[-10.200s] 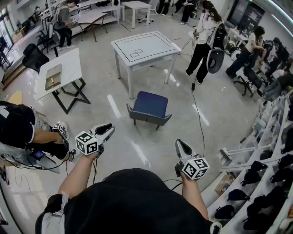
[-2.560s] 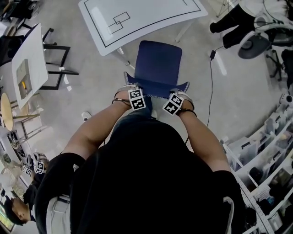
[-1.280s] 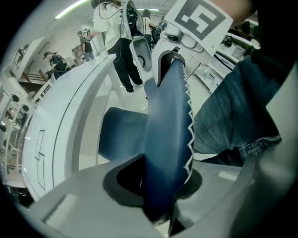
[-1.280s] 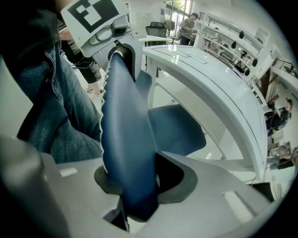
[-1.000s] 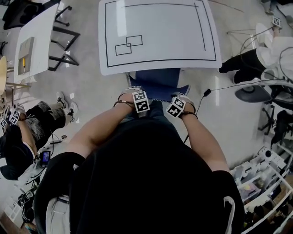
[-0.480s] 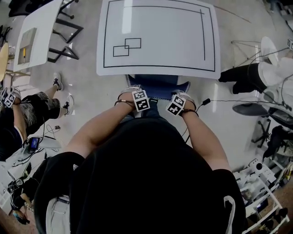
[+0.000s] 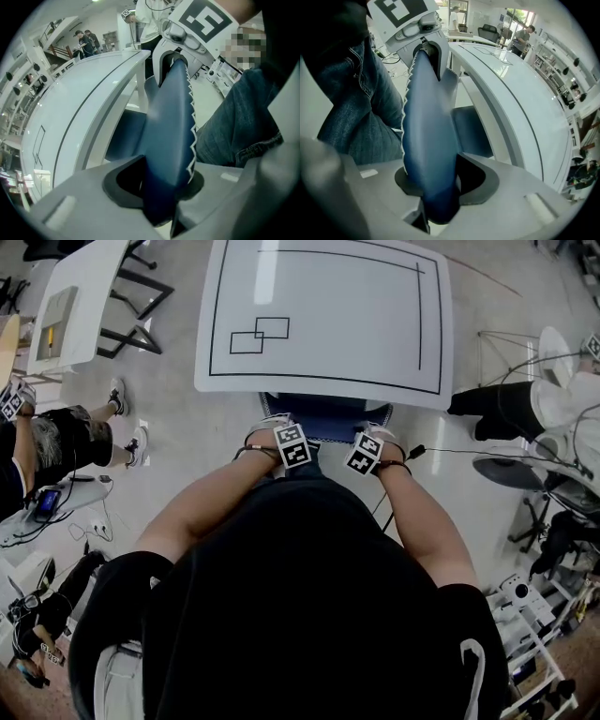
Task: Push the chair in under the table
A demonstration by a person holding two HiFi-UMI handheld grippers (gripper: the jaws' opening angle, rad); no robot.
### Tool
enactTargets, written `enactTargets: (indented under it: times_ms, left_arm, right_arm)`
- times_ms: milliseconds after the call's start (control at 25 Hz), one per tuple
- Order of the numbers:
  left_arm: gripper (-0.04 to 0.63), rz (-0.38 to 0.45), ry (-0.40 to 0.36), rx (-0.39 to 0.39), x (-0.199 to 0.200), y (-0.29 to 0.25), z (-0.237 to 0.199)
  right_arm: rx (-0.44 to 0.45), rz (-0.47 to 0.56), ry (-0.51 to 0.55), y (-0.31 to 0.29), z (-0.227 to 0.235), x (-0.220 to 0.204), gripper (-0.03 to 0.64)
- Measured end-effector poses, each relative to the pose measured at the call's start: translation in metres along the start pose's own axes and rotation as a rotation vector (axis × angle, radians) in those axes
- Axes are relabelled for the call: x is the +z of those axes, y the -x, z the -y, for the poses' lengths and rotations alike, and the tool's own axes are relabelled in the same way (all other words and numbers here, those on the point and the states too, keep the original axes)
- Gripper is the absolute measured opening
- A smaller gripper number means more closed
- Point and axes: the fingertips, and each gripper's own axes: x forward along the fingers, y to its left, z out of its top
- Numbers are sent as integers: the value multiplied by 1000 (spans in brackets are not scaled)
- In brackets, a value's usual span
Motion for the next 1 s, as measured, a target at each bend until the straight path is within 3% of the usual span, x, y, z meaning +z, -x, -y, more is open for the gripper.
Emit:
enactTargets:
  times_ms: [400,1000]
  left_arm:
    - [230,-8,80,14,-10,-9,-21]
    - [235,-3,72,56,-8,-8,-51]
  right_arm:
    - [-26,-1,60,-15,30,16,167]
    - [-64,27,27,-16,57,27,167]
